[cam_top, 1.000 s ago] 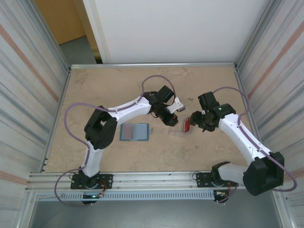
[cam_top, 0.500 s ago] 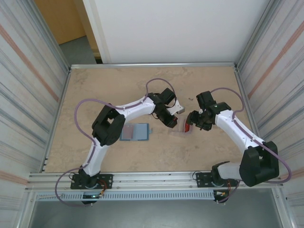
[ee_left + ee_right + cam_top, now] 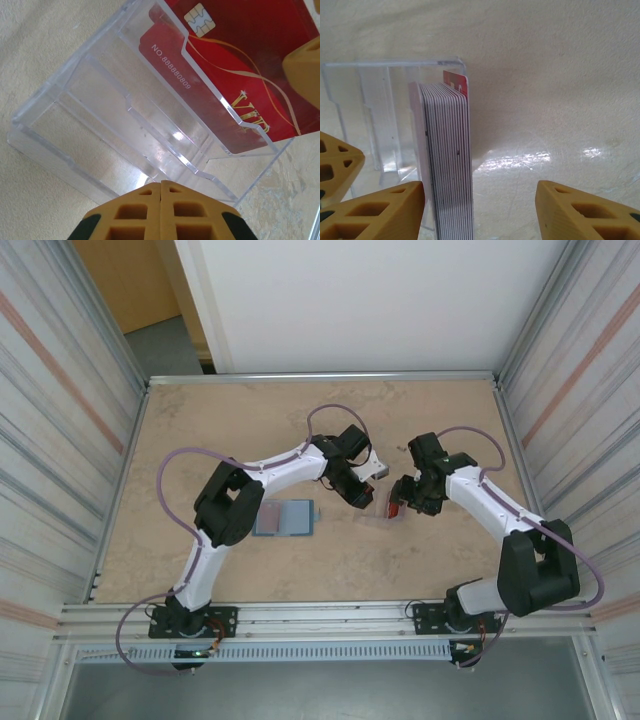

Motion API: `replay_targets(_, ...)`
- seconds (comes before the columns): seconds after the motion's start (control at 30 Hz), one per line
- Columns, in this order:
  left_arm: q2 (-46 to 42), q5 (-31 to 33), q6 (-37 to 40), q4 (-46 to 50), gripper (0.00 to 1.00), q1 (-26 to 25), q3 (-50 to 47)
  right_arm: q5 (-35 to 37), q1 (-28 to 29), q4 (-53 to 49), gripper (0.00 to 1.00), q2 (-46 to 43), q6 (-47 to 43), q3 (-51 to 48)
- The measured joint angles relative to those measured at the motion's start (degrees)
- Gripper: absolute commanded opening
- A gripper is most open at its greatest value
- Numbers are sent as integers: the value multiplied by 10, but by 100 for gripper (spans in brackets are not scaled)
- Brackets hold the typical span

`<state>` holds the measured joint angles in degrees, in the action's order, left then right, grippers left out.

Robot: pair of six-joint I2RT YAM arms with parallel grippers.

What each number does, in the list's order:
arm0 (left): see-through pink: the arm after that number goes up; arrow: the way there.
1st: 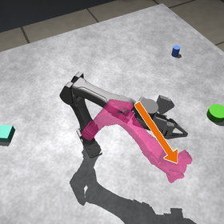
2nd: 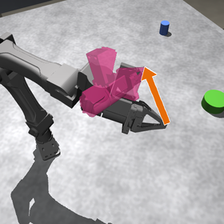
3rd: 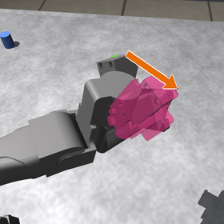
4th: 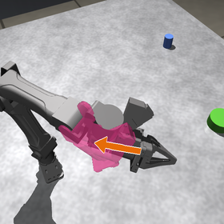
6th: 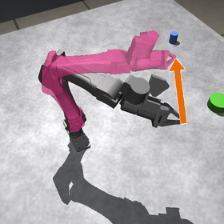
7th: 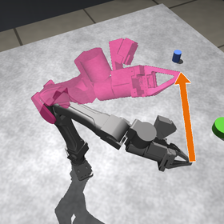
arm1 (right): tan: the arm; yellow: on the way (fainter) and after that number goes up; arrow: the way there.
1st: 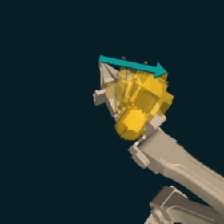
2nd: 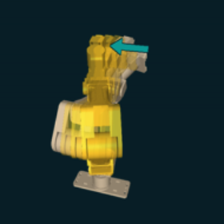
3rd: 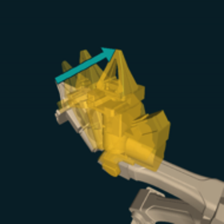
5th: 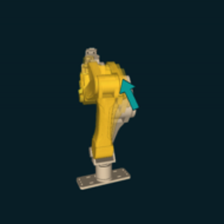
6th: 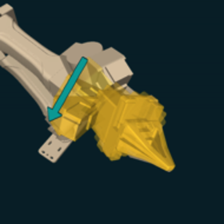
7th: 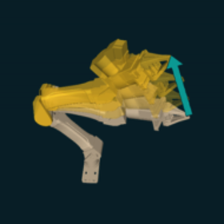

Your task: Put the credit cards into the card holder

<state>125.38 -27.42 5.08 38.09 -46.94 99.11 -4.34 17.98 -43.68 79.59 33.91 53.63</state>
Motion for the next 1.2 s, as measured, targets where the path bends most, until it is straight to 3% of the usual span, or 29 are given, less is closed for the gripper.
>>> replay_targets(0.63,0,0,0,0,0,0,0,5,9,-7,45,-17,-1,-2)
replay_targets(0.97,0,0,2,-5,0,0,-1,8,24,-11,23,-17,-2,3)
replay_targets(1.2,0,0,2,-7,0,0,-2,10,27,-17,20,-17,-1,9)
